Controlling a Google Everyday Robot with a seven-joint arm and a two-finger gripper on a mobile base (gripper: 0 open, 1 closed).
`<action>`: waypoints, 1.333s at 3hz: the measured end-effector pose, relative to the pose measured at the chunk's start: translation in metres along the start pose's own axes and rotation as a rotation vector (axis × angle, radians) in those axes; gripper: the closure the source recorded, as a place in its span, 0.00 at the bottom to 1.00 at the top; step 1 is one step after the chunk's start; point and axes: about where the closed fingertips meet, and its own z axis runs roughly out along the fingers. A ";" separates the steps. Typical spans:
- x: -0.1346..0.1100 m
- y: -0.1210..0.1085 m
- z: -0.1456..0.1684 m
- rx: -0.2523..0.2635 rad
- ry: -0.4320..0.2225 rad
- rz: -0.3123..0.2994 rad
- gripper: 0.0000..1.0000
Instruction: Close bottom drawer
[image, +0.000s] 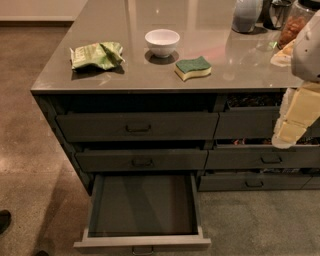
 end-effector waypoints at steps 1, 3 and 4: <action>0.000 0.000 0.000 0.000 0.000 0.000 0.00; 0.010 0.012 0.043 -0.011 -0.016 -0.043 0.00; 0.026 0.023 0.105 -0.032 -0.069 -0.051 0.00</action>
Offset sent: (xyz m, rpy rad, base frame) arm -0.0009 -0.0012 -0.0162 -0.0221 0.0030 0.0312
